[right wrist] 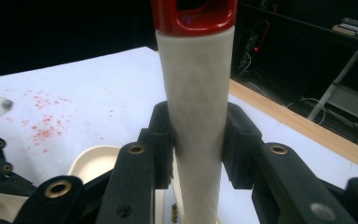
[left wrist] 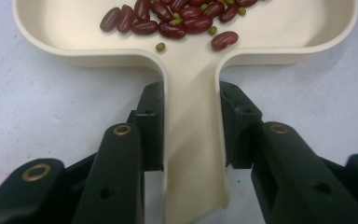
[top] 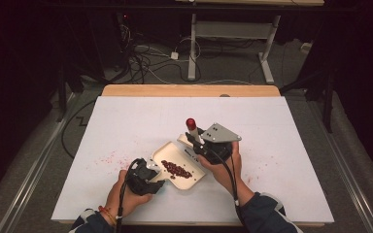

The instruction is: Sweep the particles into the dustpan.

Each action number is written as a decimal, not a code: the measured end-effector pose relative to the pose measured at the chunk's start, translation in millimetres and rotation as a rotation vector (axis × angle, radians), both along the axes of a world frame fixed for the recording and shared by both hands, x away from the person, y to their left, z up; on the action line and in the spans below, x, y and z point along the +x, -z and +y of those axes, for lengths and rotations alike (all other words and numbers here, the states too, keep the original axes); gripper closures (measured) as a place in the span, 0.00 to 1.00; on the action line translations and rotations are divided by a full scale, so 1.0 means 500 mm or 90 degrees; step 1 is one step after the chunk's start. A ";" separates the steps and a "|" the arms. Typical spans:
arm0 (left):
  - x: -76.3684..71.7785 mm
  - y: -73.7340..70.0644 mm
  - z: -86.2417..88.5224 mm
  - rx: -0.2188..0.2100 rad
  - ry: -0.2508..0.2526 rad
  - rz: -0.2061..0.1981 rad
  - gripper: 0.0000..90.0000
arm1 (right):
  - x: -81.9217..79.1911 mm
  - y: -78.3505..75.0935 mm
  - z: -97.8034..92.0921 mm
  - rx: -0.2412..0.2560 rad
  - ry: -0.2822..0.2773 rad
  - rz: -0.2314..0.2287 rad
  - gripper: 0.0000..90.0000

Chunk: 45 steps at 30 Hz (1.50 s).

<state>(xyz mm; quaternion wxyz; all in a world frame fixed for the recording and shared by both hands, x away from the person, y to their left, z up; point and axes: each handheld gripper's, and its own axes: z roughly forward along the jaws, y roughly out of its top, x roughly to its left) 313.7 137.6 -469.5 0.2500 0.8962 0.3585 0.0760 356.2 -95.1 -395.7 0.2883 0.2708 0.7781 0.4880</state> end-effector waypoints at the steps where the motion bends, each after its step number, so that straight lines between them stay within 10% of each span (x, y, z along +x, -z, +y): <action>1: 0.000 0.000 0.000 0.001 0.003 0.001 0.71 | -0.002 -0.001 0.002 0.002 -0.002 -0.001 0.76; 30: 0.005 0.002 0.012 -0.019 -0.008 0.014 0.71 | -0.043 -0.018 0.017 0.053 -0.066 0.036 0.77; 45: 0.005 0.002 0.016 -0.022 -0.008 0.016 0.71 | -0.053 -0.061 -0.021 0.073 -0.048 -0.005 0.77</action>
